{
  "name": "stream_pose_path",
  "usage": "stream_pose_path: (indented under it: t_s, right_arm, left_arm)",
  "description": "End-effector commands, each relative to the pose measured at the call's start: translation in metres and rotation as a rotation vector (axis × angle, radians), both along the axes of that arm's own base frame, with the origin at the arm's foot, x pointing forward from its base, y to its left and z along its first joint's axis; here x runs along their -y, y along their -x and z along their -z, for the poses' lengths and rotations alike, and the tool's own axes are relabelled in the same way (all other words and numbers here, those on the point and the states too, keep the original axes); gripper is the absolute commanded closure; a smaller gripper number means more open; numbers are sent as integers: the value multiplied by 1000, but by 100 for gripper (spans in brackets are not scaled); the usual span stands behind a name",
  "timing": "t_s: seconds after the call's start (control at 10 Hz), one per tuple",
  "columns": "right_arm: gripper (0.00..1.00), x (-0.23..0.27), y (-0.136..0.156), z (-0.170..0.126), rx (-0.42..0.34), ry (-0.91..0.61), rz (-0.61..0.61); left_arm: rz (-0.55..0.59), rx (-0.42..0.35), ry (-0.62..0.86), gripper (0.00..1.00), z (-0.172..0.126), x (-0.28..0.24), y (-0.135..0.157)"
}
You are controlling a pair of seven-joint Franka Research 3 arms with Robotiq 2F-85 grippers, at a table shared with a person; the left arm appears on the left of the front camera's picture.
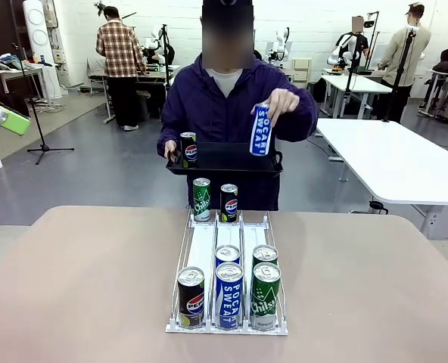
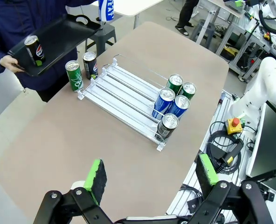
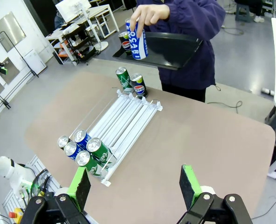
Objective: Retrieve and hand over the desired beverage to the person.
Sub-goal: Pick up another can of the same type that the person held from the Automatic Can Dispenser.
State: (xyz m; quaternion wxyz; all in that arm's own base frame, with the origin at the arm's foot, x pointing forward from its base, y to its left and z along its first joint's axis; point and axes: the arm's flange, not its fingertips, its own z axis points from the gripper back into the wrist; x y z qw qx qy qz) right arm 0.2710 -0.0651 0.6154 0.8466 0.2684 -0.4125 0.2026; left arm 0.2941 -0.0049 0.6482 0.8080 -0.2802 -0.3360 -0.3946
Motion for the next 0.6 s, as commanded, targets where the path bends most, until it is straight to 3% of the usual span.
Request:
stream_pose_path:
  t_s: [0.0, 0.5]
  right_arm:
    - [0, -1, -3, 0, 5, -16, -26]
    - [0, -1, -3, 0, 5, -16, -26]
  left_arm:
    - [5, -5, 0, 0, 1, 1, 0]
    - [5, -5, 0, 0, 1, 1, 0]
